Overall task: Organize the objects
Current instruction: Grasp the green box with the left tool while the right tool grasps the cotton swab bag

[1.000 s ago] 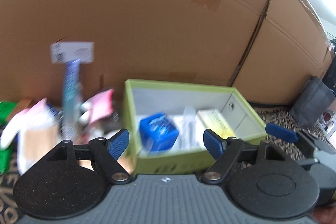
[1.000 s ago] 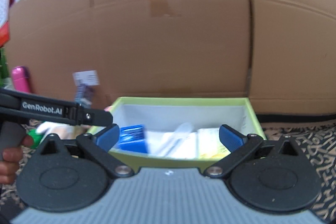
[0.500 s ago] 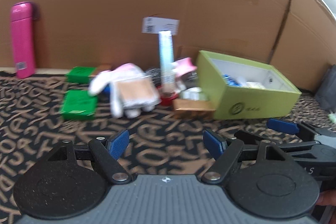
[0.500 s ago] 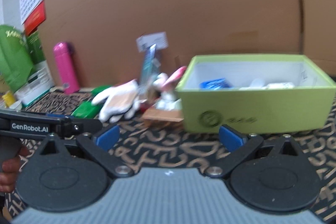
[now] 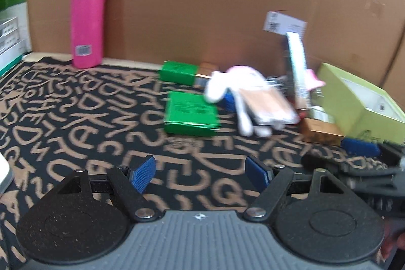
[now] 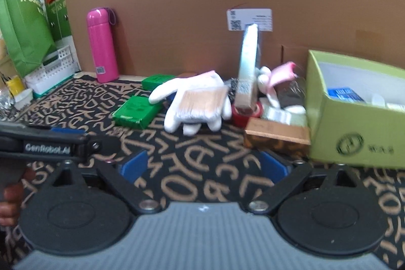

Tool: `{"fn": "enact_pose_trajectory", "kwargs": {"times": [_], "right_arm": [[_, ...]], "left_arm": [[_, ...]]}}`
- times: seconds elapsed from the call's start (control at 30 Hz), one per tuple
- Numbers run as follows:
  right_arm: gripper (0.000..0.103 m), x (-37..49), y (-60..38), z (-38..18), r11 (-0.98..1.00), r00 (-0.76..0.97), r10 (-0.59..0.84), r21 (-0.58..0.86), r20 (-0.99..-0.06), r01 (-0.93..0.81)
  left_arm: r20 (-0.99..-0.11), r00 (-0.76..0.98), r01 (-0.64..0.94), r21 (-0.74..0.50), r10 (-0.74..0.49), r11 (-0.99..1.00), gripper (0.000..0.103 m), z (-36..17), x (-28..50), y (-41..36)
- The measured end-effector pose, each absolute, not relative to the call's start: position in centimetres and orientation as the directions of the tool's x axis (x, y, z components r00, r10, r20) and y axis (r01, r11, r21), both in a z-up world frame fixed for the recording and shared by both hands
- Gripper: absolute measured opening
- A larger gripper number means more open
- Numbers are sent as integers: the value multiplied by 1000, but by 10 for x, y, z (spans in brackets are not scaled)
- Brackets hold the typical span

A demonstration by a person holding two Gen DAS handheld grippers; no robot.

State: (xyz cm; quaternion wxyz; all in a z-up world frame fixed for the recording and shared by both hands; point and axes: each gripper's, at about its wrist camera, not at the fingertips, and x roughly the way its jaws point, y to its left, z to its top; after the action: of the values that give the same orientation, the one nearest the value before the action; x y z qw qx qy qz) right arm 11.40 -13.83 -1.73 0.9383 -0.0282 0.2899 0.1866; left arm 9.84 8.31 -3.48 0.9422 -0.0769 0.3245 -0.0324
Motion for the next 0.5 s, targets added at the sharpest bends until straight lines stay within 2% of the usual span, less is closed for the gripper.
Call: {"fn": "enact_pose_trajectory", "kwargs": {"times": [0.07, 0.17, 0.33, 0.4, 0.47, 0.5], "right_arm": [[82, 128, -126, -17, 932, 774, 314, 22, -550, -362], [75, 151, -108, -18, 934, 786, 292, -16, -545, -358], [68, 183, -94, -28, 942, 769, 275, 1, -578, -336], [61, 189, -94, -32, 946, 763, 273, 18, -587, -325], [44, 190, -97, -35, 945, 751, 283, 41, -596, -323], [41, 189, -99, -35, 945, 749, 288, 48, -597, -325]], "left_arm": [[-610, 786, -7, -172, -101, 985, 81, -37, 104, 92], [-609, 788, -16, -171, -93, 985, 81, -39, 114, 99], [-610, 786, -7, -163, -95, 987, 81, -42, 136, 99], [-611, 786, -2, -154, -94, 988, 81, -43, 147, 95], [-616, 782, -2, -152, -93, 988, 81, -45, 159, 91], [-619, 779, 0, -150, -94, 989, 81, -46, 165, 89]]}}
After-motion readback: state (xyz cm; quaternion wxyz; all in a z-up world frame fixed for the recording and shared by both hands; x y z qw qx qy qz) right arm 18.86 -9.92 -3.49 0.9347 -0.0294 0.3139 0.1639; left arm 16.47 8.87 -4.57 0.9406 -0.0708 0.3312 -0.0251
